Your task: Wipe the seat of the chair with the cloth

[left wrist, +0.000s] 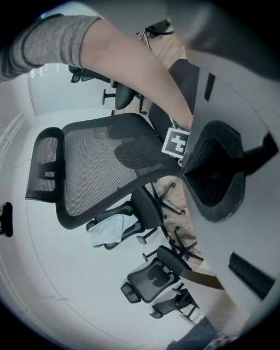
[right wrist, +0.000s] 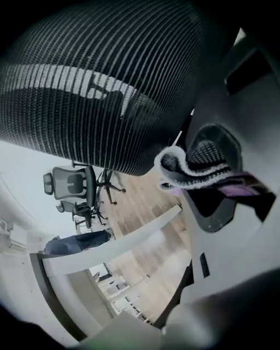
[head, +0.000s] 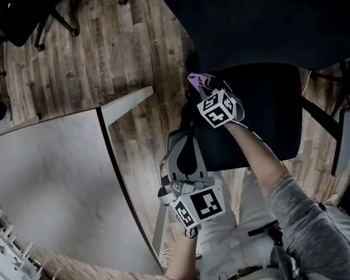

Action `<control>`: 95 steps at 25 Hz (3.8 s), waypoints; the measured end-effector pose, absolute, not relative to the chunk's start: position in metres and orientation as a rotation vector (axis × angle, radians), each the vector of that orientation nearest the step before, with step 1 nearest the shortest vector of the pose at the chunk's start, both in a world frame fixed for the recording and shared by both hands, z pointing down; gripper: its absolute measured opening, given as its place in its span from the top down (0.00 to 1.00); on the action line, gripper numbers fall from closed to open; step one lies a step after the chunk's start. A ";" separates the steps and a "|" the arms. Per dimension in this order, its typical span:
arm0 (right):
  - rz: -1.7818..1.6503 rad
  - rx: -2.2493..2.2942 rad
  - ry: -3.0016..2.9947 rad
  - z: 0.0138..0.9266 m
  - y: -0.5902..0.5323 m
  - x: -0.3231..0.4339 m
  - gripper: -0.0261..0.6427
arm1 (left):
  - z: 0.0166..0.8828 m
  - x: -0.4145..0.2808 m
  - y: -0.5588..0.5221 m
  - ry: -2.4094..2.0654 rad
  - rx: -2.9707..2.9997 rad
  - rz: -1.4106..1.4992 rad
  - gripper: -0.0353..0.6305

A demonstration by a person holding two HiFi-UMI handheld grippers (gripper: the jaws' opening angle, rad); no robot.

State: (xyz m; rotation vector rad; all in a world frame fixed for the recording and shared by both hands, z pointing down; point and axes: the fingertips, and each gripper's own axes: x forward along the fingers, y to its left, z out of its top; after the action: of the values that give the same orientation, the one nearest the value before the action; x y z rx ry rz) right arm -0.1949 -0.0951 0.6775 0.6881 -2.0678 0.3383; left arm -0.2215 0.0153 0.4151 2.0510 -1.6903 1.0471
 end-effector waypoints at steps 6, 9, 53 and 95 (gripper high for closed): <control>0.288 0.640 -2.043 0.684 -0.097 -0.197 0.88 | 0.414 -0.223 0.015 -1.690 2.053 1.048 0.95; 0.262 0.602 -2.031 0.685 -0.097 -0.198 0.88 | 0.415 -0.224 0.015 -1.689 2.054 1.054 0.95; 0.202 0.621 -1.937 0.702 -0.117 -0.129 0.88 | 0.417 -0.221 0.013 -1.714 2.052 1.137 0.95; 0.144 0.616 -1.878 0.709 -0.136 -0.066 0.88 | 0.408 -0.220 0.007 -1.730 2.104 1.221 0.95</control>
State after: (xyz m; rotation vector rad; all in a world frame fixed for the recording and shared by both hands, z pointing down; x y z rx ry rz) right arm -0.0657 -0.1360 0.7089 0.6164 -1.8782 0.1439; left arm -0.2195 0.0068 0.4078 2.1039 -1.7295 1.2213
